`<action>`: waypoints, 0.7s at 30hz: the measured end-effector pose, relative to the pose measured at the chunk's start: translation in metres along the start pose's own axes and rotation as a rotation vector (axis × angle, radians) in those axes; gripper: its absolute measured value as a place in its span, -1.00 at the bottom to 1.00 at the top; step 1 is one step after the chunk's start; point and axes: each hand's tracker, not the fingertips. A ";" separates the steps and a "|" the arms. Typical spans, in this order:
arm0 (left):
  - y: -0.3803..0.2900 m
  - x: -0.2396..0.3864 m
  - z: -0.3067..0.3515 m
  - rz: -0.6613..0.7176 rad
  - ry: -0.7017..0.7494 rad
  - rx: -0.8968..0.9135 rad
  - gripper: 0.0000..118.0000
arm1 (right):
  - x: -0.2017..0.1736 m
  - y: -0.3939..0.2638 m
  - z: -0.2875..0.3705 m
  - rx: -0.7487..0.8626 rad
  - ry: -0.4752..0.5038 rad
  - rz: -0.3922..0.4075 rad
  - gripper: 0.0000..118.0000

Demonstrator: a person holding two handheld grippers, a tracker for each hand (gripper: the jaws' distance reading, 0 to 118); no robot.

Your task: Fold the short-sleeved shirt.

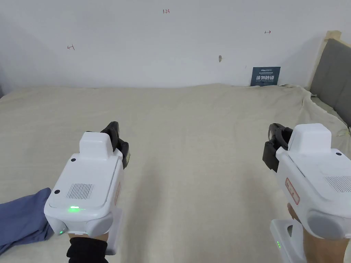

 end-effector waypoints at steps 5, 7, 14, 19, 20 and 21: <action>0.000 -0.001 0.000 0.005 0.009 0.000 -1.00 | 0.000 0.000 0.000 -0.001 -0.004 0.003 -1.00; -0.001 -0.002 0.000 0.012 0.009 -0.003 -1.00 | 0.000 0.000 0.000 -0.004 -0.004 0.002 -1.00; -0.002 -0.006 -0.001 0.025 0.024 -0.021 -0.03 | 0.001 0.000 -0.001 -0.018 -0.009 -0.005 -0.14; -0.004 -0.009 -0.003 0.030 0.019 -0.029 0.98 | 0.003 -0.002 -0.001 -0.015 -0.019 -0.016 0.78; -0.004 -0.010 -0.003 0.035 0.010 -0.028 1.00 | 0.004 -0.002 -0.001 -0.018 -0.015 -0.022 0.89; -0.004 -0.010 -0.002 0.038 0.010 -0.027 1.00 | 0.005 -0.002 -0.002 -0.020 -0.012 -0.027 0.96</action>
